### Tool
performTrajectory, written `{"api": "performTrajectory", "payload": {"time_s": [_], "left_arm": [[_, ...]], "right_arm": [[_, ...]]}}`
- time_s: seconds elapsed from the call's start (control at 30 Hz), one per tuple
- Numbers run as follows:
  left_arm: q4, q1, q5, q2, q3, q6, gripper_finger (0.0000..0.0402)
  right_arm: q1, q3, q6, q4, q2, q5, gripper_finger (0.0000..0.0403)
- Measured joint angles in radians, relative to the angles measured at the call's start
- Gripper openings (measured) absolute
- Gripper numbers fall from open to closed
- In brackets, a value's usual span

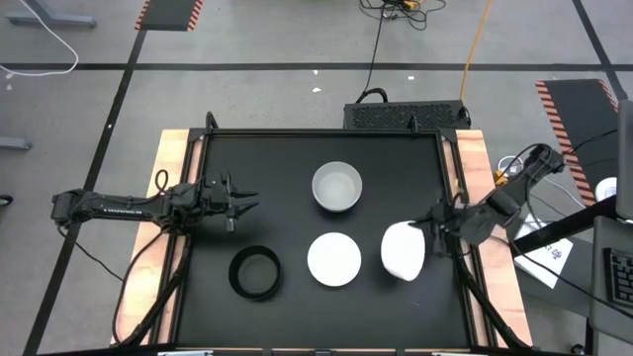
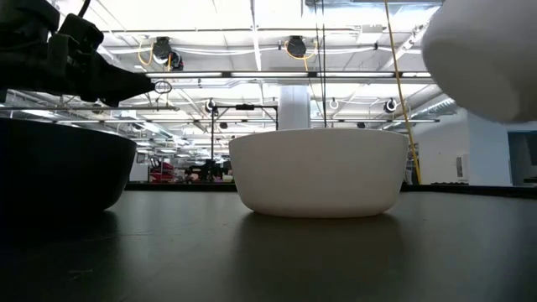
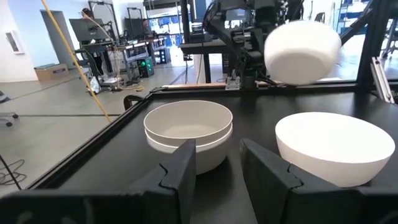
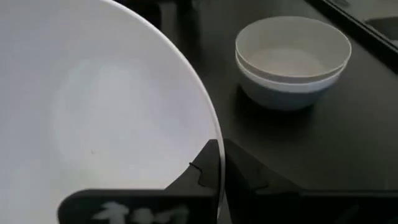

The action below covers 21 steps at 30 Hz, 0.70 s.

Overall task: Nest bowls inside each other
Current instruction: Stack the right white bowl on the top of the gray bowl

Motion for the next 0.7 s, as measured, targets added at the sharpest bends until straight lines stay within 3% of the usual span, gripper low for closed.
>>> {"api": "performTrajectory", "payload": {"time_s": [0.2,0.3,0.7], "left_arm": [[-0.002,0.0,0.0,0.0,0.0,0.003,0.0127],[-0.014,0.0,-0.001,0.0,0.0,0.003,0.0127],[-0.02,0.0,-0.01,0.001,0.0,0.025,0.0127]], "right_arm": [[0.0,-0.006,-0.075,0.0,-0.168,0.002,0.0],[0.0,-0.009,-0.068,-0.001,-0.218,0.053,0.0],[-0.001,-0.08,-0.019,0.057,-0.26,0.254,0.0]]}}
